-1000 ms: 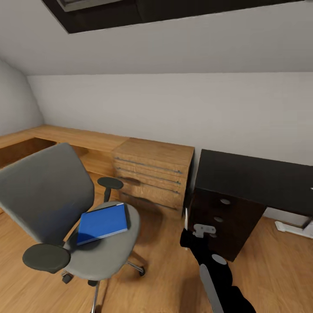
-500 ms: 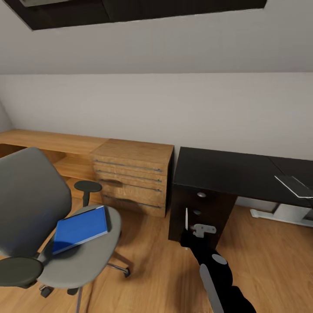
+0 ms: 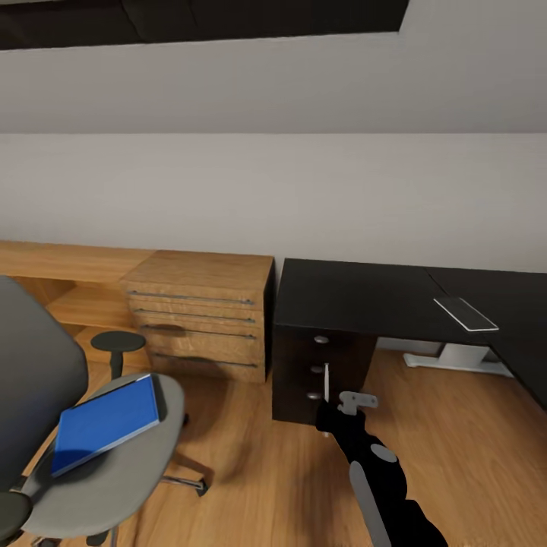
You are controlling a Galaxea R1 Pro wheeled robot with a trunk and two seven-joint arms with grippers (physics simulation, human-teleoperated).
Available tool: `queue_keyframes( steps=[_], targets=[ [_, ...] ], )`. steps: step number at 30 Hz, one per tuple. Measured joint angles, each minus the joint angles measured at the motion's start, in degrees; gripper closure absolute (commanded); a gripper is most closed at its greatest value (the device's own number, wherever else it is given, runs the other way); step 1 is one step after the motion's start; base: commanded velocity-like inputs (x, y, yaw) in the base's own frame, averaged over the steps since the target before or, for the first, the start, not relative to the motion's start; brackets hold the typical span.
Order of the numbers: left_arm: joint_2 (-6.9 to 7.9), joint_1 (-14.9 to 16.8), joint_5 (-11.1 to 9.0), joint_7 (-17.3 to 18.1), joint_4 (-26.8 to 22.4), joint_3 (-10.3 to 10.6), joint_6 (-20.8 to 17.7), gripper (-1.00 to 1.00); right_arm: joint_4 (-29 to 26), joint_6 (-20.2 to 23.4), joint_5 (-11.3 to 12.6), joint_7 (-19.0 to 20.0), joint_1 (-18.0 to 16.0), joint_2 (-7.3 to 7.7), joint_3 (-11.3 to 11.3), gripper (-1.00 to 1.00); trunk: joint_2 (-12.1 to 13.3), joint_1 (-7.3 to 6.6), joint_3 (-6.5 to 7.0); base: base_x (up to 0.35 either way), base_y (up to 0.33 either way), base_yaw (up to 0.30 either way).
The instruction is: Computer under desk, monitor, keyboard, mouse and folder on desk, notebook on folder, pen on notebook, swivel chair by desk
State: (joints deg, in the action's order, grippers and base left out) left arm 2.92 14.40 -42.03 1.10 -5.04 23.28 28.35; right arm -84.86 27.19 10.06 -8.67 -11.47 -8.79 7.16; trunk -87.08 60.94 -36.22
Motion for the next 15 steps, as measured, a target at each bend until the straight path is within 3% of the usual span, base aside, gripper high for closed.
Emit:
queue_keyframes(
  steps=[8, 15],
  targets=[
    [-0.31, 0.0, 0.0, 0.0, 0.3, 0.0, 0.3, -1.0, 0.0, 0.0, 0.0, 0.0, 0.0, 0.0, 0.0, 1.0, 3.2, -1.76, 1.44, 0.0, 0.0, -0.24],
    [-2.5, 0.0, 0.3, -0.2, 0.3, 0.1, 0.4, -1.0, 0.2, -0.1, -0.1, 0.1, 0.0, 0.0, 0.1, 1.0, 6.0, -3.3, 2.69, 0.0, 0.0, -0.046]
  ],
)
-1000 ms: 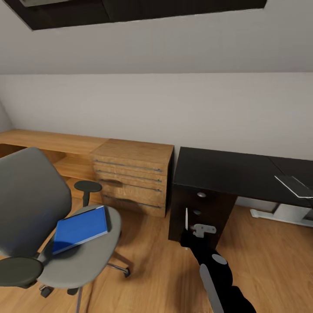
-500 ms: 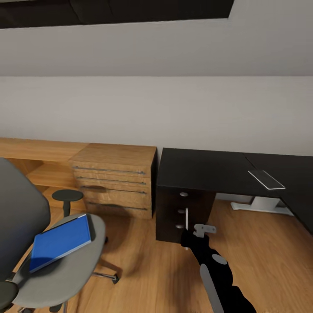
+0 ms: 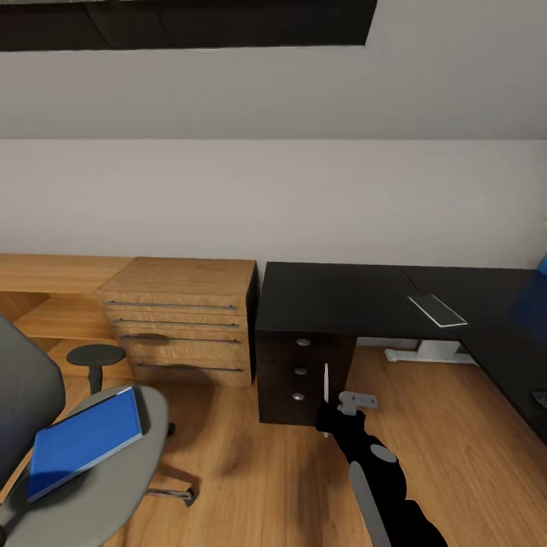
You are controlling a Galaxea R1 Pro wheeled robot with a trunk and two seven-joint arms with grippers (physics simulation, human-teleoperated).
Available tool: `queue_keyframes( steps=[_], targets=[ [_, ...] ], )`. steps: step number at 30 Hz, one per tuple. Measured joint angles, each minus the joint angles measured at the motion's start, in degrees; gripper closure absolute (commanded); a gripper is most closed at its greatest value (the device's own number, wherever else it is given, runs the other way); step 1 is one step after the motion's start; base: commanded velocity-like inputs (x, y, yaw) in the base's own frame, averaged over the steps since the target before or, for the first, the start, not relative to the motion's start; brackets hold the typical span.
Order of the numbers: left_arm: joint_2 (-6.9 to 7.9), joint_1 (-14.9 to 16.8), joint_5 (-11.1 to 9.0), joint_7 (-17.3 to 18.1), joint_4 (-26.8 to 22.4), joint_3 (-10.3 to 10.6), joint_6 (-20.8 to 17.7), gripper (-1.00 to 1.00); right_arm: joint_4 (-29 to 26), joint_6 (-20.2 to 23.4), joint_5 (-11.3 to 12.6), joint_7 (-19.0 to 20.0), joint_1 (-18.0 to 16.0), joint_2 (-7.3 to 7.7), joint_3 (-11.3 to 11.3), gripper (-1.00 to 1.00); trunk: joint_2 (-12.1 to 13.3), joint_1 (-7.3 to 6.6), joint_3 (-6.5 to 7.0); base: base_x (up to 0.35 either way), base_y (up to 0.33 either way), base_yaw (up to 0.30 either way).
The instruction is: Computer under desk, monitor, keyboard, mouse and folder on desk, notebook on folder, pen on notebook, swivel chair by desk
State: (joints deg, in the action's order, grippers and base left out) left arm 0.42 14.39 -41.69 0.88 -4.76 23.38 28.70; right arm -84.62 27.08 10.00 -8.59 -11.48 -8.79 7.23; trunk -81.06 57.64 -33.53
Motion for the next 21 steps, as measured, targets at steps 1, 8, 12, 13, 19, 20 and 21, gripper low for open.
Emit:
queue_keyframes(
  steps=[1, 8, 12, 13, 19, 20, 21],
  targets=[
    [-0.23, 0.0, 0.0, 0.0, 0.0, 0.0, 0.1, -1.0, 0.0, 0.0, 0.0, 0.0, 0.0, 0.0, 0.0, 1.0, 0.4, -0.22, 0.18, 0.0, 0.0, -0.008],
    [-1.7, 0.0, -0.4, -0.1, 1.7, -0.1, 4.6, -1.0, 0.0, -0.1, -0.1, 0.0, 0.0, 0.04, -0.1, 1.0, 3.2, -1.76, 1.44, 0.0, 0.0, -0.003],
    [-1.91, 0.0, -0.5, -0.1, 3.1, -0.1, 11.0, -1.0, -0.1, -0.6, -0.1, 0.0, 0.0, 0.2, -0.1, 1.0, 4.8, -2.64, 2.16, 0.0, 0.0, 0.0],
    [-1.94, 0.0, -0.5, -0.1, 3.3, -0.2, 13.1, -1.0, 0.0, -0.8, -0.1, 0.0, 0.0, 0.22, -0.1, 1.0, 5.2, -2.86, 2.35, 0.0, 0.0, 0.0],
    [-1.92, -0.1, -0.6, 0.0, 3.5, -0.3, 17.2, -1.0, 0.3, -2.3, -0.2, 0.0, 0.0, 0.25, -0.1, 1.0, 7.6, -4.17, 3.76, 0.0, 0.0, 0.0],
    [-1.91, -0.1, -0.6, 0.0, 3.5, -0.2, 17.4, -1.0, 0.3, -2.8, -0.2, 0.0, 0.0, 0.25, -0.1, 1.0, 8.0, -4.39, 4.02, 0.0, 0.0, 0.0],
    [-1.91, -0.1, -0.6, 0.0, 3.5, -0.2, 17.5, -1.0, 0.4, -3.0, -0.2, -0.1, 0.0, 0.26, -0.1, 1.0, 8.4, -4.61, 4.29, 0.0, 0.0, 0.0]
  ],
)
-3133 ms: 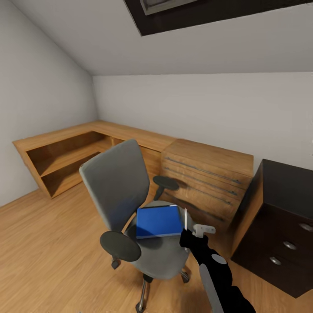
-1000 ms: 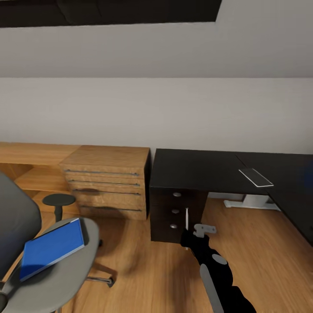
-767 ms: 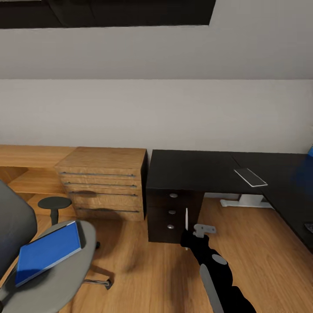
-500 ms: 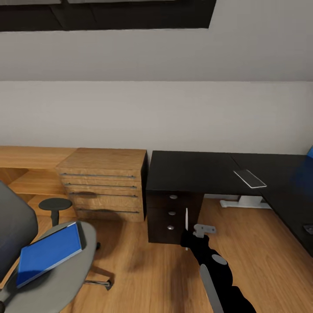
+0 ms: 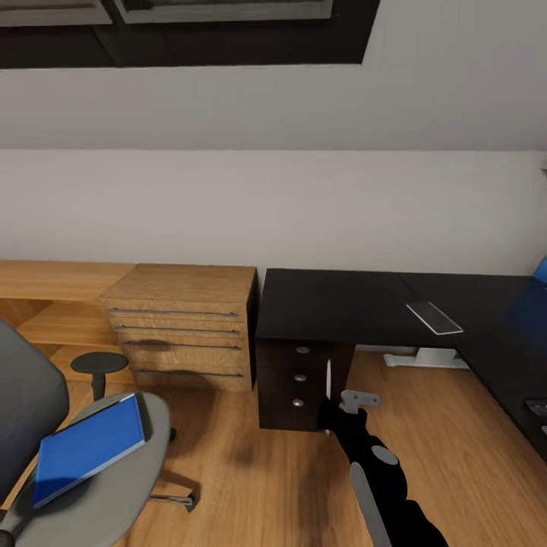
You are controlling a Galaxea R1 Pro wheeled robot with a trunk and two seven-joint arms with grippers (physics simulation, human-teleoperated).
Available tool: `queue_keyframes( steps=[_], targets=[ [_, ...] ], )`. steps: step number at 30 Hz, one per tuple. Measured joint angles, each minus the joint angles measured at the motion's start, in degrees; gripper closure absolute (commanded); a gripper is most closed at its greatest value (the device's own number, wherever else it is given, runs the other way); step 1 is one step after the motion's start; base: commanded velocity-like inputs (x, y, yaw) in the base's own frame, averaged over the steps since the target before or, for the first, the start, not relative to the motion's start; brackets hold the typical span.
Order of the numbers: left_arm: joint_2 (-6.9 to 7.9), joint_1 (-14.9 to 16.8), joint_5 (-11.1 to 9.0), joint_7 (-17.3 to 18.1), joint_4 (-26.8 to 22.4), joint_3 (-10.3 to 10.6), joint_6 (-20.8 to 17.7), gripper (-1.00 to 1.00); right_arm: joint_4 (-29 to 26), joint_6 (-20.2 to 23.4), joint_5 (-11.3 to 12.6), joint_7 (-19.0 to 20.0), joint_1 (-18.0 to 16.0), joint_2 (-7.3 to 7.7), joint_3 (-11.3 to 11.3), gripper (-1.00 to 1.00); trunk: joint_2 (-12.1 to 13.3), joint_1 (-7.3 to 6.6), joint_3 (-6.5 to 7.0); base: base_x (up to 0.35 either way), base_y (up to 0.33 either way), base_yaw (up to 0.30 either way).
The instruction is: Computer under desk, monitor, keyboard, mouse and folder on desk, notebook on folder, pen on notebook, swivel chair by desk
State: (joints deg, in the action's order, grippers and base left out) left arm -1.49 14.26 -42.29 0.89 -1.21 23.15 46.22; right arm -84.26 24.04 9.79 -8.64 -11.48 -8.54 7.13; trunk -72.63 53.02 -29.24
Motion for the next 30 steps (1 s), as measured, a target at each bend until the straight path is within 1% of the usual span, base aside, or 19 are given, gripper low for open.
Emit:
queue_keyframes(
  steps=[4, 12, 14, 18, 26, 30],
  targets=[
    [0.05, 0.0, 0.0, 0.1, 0.0, 0.0, 0.1, -1.0, 0.1, -1.2, 0.0, 0.0, 0.0, 0.0, 0.0, 1.0, 1.6, -0.88, 1.07, 0.0, 0.0, 0.0],
    [0.18, 0.0, 0.0, 0.0, 0.0, 0.0, 0.1, -1.0, 0.7, -1.9, 0.0, -0.1, 0.0, 0.05, 0.0, 1.0, 1.6, -0.89, 1.82, 0.01, -0.023, 0.0],
    [0.18, 0.0, 0.0, 0.0, 0.0, 0.0, 0.0, -1.0, 0.6, -1.9, 0.0, -0.1, 0.0, 0.1, 0.0, 1.0, 1.6, -0.89, 2.0, 0.099, -0.183, 0.0],
    [0.19, 0.0, 0.0, 0.0, 0.0, 0.1, -0.1, -1.0, 0.3, -1.8, 0.1, 0.0, 0.0, 1.36, 0.0, 1.0, 1.6, -0.9, 2.14, 0.141, -0.27, 0.0],
    [0.19, 0.0, 0.0, 0.0, 0.0, 0.1, -0.1, -1.0, 0.1, -1.3, 0.3, 0.0, 0.0, 1.66, 0.1, 1.0, 1.6, -0.89, 2.17, 0.07, -0.305, 0.0],
    [0.19, 0.0, 0.0, 0.0, 0.0, 0.1, -0.1, -1.0, -0.7, 0.3, 0.5, 0.1, 0.0, 1.62, 0.2, 1.0, 1.6, -0.89, 2.17, 0.002, -0.097, 0.0]
  ],
)
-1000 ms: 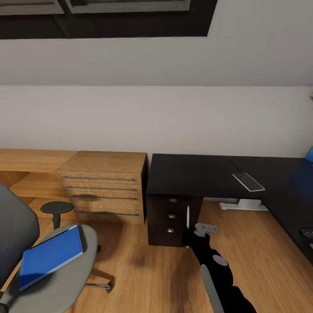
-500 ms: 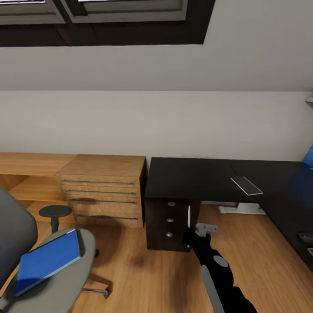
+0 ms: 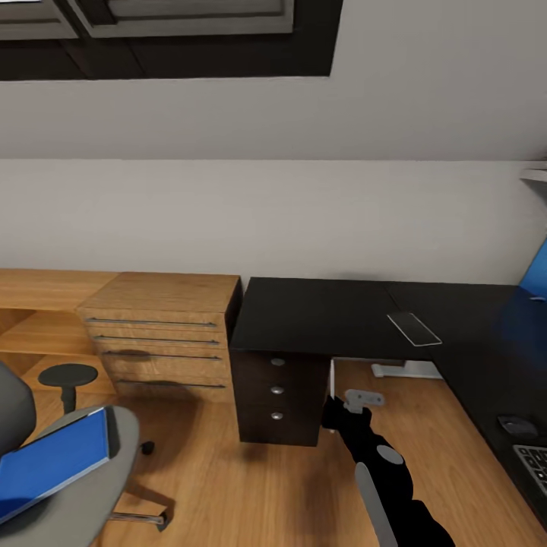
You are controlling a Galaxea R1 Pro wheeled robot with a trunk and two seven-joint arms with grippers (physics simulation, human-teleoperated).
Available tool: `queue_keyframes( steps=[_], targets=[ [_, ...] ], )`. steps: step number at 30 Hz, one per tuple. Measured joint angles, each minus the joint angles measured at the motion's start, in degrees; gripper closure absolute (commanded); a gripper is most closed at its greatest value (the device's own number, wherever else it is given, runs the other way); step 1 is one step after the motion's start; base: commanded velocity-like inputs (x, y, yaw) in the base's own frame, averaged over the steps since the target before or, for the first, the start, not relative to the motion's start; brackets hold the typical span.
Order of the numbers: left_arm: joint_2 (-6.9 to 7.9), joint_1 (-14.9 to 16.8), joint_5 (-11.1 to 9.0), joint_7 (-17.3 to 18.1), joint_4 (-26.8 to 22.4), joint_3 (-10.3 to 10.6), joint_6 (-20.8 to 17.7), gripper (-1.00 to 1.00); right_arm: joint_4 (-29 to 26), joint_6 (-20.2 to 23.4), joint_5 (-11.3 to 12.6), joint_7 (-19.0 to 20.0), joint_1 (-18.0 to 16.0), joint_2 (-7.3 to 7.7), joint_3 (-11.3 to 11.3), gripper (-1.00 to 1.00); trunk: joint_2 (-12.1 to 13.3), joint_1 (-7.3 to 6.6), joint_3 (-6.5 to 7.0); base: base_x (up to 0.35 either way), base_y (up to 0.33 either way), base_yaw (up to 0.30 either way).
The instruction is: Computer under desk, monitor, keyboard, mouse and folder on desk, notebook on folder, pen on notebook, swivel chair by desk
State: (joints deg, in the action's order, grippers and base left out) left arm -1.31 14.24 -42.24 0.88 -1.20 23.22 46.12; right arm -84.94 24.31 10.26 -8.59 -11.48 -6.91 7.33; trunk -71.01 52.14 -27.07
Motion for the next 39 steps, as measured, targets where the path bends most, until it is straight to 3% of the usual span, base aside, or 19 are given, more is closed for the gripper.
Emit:
queue_keyframes(
  steps=[11, 26, 39],
  targets=[
    [0.0, 0.0, 0.0, 0.0, 0.0, 0.0, 0.0, -1.0, -2.6, 3.8, -0.1, 0.0, 0.0, 0.01, 0.1, 1.0, 0.0, -0.03, 0.0, 0.101, -0.014, 0.0],
    [-0.01, 0.0, 0.0, 0.1, 0.0, 0.0, -0.3, -1.0, -3.2, 2.7, -0.2, 0.3, 0.0, 0.05, 0.0, 1.0, 0.0, -0.04, 0.0, 0.322, 0.0, 0.0],
    [-0.09, 0.0, 0.0, 0.1, 0.0, 0.0, -0.4, -1.0, -3.2, 2.1, -0.1, 0.4, 0.0, 0.11, -0.1, 1.0, 0.0, -0.03, 0.0, 0.184, 0.0, 0.0]
  ],
)
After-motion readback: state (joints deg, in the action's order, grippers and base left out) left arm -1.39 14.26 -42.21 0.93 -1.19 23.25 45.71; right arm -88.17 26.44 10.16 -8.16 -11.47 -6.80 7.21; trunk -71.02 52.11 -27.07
